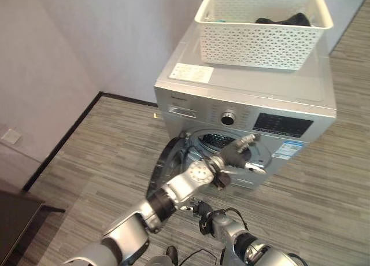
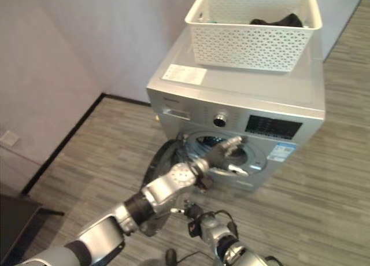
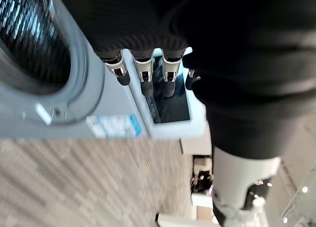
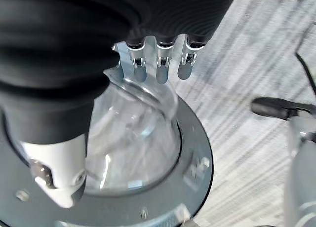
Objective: Grab the laundry basket,head to the washer,open it,put in the laundry and shut it.
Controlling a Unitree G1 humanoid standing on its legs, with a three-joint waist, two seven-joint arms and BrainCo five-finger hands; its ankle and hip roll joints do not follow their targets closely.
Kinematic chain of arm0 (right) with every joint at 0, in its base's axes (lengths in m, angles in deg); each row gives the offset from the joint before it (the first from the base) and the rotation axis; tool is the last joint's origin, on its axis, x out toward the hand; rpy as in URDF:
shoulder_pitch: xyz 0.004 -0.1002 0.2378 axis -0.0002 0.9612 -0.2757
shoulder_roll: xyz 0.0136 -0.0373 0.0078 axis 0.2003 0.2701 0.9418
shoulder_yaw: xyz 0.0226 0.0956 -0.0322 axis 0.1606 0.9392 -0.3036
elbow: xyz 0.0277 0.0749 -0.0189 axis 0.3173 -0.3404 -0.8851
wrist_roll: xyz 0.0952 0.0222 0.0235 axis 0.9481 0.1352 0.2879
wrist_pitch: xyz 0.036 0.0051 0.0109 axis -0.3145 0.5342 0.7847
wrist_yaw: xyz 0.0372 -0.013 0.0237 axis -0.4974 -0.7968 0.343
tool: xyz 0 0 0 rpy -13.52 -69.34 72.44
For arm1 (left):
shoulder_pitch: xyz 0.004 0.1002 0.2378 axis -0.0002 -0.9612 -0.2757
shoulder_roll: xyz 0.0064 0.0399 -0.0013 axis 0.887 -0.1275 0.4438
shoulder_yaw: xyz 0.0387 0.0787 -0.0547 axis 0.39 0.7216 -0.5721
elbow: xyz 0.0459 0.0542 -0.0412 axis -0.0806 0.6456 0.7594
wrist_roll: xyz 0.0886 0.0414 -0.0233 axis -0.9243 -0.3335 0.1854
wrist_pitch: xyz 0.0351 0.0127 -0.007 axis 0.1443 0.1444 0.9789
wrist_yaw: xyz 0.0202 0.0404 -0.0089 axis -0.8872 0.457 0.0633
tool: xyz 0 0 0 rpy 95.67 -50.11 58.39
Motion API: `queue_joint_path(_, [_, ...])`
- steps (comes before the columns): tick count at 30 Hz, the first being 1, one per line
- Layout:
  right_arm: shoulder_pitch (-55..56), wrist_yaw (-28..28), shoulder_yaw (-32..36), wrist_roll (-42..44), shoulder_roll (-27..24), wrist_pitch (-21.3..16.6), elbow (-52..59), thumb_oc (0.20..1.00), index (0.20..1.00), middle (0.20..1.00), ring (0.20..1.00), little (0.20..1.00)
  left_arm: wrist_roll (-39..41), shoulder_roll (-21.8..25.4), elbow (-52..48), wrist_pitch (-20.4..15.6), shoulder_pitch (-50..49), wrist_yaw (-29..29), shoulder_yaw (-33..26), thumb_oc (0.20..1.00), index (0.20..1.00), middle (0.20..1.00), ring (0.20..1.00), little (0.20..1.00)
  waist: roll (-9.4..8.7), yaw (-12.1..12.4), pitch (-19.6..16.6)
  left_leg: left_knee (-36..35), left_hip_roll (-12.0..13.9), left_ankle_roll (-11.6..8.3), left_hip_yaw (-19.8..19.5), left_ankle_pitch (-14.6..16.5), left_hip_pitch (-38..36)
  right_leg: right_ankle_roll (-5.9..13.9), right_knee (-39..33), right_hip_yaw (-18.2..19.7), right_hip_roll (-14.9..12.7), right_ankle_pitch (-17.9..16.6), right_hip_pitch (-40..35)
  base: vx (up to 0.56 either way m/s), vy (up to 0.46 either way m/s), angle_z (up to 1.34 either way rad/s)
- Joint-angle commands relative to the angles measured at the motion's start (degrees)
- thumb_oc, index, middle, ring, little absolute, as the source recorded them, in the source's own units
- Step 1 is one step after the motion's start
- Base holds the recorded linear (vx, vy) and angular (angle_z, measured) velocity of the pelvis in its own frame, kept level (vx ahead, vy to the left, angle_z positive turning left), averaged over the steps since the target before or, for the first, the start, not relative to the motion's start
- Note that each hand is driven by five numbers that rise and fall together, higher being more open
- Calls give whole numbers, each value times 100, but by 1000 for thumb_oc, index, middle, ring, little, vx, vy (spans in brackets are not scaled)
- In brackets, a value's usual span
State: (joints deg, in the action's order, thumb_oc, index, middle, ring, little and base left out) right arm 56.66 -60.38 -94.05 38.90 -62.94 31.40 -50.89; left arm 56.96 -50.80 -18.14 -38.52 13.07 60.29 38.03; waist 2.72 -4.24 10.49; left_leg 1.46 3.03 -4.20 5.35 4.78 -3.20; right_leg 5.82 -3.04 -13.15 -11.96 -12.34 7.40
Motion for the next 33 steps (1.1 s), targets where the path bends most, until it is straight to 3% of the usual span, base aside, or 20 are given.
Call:
queue_joint_path(1, [-411, 11, -122, 32, 322, -106, -296, 1000, 1000, 1000, 1000, 1000, -2, 13, -289, -212, 681, 105, 33, 1000, 1000, 1000, 1000, 1000, 31, 163, 153, -141, -68, 243, -102, 546, -435, 403, 388, 123, -174, 523, 403, 33, -11, -3])
queue_joint_path(6, [-185, 146, -45, -308, -4, -58, -118, 1000, 1000, 1000, 1000, 1000, -795, 461, -785, -2, 560, 841, 403, 1000, 1000, 1000, 1000, 1000, 77, 115, 136, -220, -38, 241, -57, 541, -486, 421, 344, 159, -128, 518, 391, 43, -13, -3])
queue_joint_path(9, [-86, 170, 13, -390, -171, -61, 18, 1000, 1000, 1000, 1000, 1000, -1139, 554, -647, -10, 399, 965, 452, 1000, 1000, 1000, 1000, 1000, 79, 85, 156, -253, -41, 242, -45, 533, -493, 420, 365, 179, -126, 527, 412, 0, 0, 0])
queue_joint_path(10, [84, 157, 205, -529, -541, -95, 287, 1000, 1000, 1000, 1000, 1000, -1399, 682, -63, -12, 44, 1048, 411, 1000, 1000, 1000, 1000, 1000, 58, -1, 268, -281, -41, 243, -27, 509, -464, 411, 446, 220, -123, 542, 510, 0, 0, 0])
queue_joint_path(11, [96, 156, 203, -532, -548, -90, 298, 1000, 1000, 1000, 1000, 1000, -1404, 672, -52, -23, 39, 1047, 411, 1000, 1000, 1000, 1000, 1000, 61, 0, 261, -282, -42, 244, -26, 509, -464, 411, 455, 223, -124, 547, 516, -35, -22, -5])
queue_joint_path(13, [298, 36, 506, -707, -975, -154, 385, 1000, 1000, 1000, 1000, 1000, -1520, 1059, 275, -296, -327, 692, 39, 1000, 1000, 1000, 1000, 1000, 20, -7, 424, -241, -44, 242, -47, 500, -375, 396, 549, 249, -148, 560, 642, -48, -36, -9])
queue_joint_path(17, [490, -69, 1021, -942, -1328, -207, 18, 1000, 1000, 1000, 1000, 1000, -1421, 1592, 217, -434, -818, 763, -290, 1000, 1000, 1000, 1000, 1000, 16, -8, 544, -200, -55, 255, -16, 520, -302, 400, 580, 258, -157, 539, 734, -17, -8, -3])
queue_joint_path(19, [788, -100, 1503, -1088, -1628, -210, -221, 1000, 1000, 1000, 1000, 1000, -1646, 1828, 651, -459, -1158, 779, -651, 1000, 1000, 1000, 1000, 1000, -23, -58, 612, -178, -51, 266, 54, 546, -262, 399, 569, 300, -144, 503, 808, 16, -13, -9])
queue_joint_path(27, [1300, -259, 2179, -758, -1905, -400, 240, 1000, 1000, 1000, 1000, 1000, -2370, 1855, 2213, -514, -1029, -49, -1536, 1000, 1000, 1000, 1000, 1000, -154, -251, 787, -126, -37, 242, 119, 532, -92, 383, 636, 403, -142, 454, 1048, -3, -9, -3])
queue_joint_path(32, [1426, -376, 2311, -588, -1911, -520, 498, 1000, 1000, 1000, 1000, 1000, -1638, 1816, 2673, -558, -1020, -392, -2258, 1000, 1000, 1000, 1000, 1000, -211, -328, 813, -104, 2, 211, 155, 531, -48, 355, 724, 479, -100, 492, 1161, 15, -45, -9])
queue_joint_path(33, [1467, -400, 2375, -508, -1922, -545, 527, 1000, 1000, 1000, 1000, 1000, -1129, 1816, 2627, -635, -1107, -523, -2574, 1000, 1000, 1000, 1000, 1000, -189, -364, 821, -81, 67, 183, 173, 556, -84, 326, 833, 517, -45, 577, 1186, 63, -106, 2])
